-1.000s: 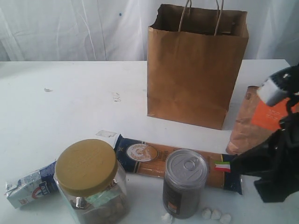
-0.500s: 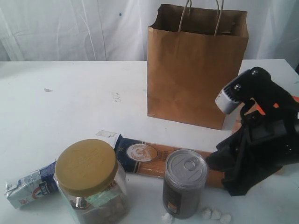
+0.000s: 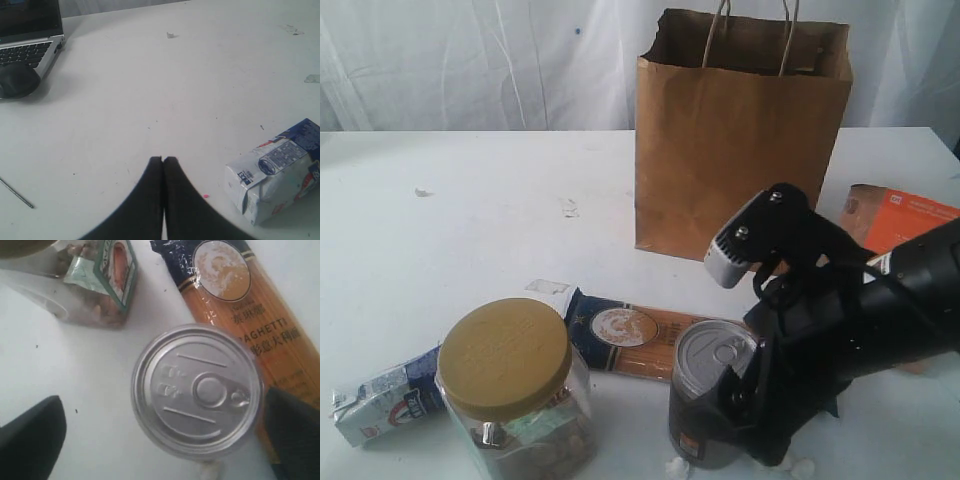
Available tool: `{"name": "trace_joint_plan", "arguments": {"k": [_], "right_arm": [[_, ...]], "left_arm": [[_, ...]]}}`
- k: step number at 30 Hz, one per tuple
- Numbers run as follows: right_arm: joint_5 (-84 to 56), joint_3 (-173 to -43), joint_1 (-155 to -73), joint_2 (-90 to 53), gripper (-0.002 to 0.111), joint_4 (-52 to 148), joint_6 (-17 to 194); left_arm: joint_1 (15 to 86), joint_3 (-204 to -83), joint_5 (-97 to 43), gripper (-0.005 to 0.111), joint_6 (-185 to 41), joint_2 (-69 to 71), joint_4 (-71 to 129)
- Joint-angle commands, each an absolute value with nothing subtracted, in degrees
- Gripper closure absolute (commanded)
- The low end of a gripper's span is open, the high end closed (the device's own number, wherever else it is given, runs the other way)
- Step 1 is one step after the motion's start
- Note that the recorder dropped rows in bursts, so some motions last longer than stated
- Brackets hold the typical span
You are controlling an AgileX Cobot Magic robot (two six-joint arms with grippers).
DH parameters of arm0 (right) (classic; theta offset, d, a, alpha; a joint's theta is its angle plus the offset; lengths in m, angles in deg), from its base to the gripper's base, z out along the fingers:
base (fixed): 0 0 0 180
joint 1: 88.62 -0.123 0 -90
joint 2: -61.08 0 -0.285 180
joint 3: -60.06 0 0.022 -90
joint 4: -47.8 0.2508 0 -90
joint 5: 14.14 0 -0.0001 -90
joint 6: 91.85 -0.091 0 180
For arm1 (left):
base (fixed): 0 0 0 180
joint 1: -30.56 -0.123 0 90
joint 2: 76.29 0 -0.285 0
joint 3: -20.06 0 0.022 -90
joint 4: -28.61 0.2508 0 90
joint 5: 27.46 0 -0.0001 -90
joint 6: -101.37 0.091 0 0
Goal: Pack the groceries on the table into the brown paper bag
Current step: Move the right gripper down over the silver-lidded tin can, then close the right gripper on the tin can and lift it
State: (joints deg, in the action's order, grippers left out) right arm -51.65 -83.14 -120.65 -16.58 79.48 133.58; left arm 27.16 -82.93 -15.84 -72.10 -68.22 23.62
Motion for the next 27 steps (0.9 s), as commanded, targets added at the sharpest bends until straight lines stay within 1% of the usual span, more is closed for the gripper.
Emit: {"name": "trace_joint_plan", "arguments": {"k": [1, 12, 15, 17, 19, 22, 24, 27], "right_arm": [[-47.8, -83.3, -122.3, -18.5, 0.007, 75.0, 134.4], [-44.7, -83.3, -122.4, -25.1, 0.007, 74.7, 134.4], [-44.7, -83.3, -122.4, -25.9, 0.010, 74.7, 134.4], [-44.7, -83.3, -122.4, -26.0, 0.014, 74.7, 134.4], [-44.7, -83.3, -122.4, -26.0, 0.021, 74.7, 134.4], [-44.7, -83.4, -122.4, -26.0, 0.040, 74.7, 133.6], [-44.7, -83.4, -122.4, -26.0, 0.047, 74.7, 133.3], [-44.7, -83.6, -122.4, -24.5, 0.047, 74.7, 133.3]], "left_arm": [[27.5, -82.7, -15.9, 0.107, -72.3, -68.5, 23.1], [27.5, -82.7, -15.9, 0.107, -72.3, -68.5, 23.1], [27.5, -82.7, -15.9, 0.107, -72.3, -68.5, 23.1], [27.5, -82.7, -15.9, 0.107, -72.3, -68.5, 23.1], [27.5, -82.7, -15.9, 0.107, -72.3, -68.5, 23.1], [27.5, -82.7, -15.9, 0.107, -72.3, -68.5, 23.1], [27.5, -82.7, -15.9, 0.107, -72.3, -68.5, 23.1], [27.5, -82.7, -15.9, 0.107, -72.3, -68.5, 23.1]]}}
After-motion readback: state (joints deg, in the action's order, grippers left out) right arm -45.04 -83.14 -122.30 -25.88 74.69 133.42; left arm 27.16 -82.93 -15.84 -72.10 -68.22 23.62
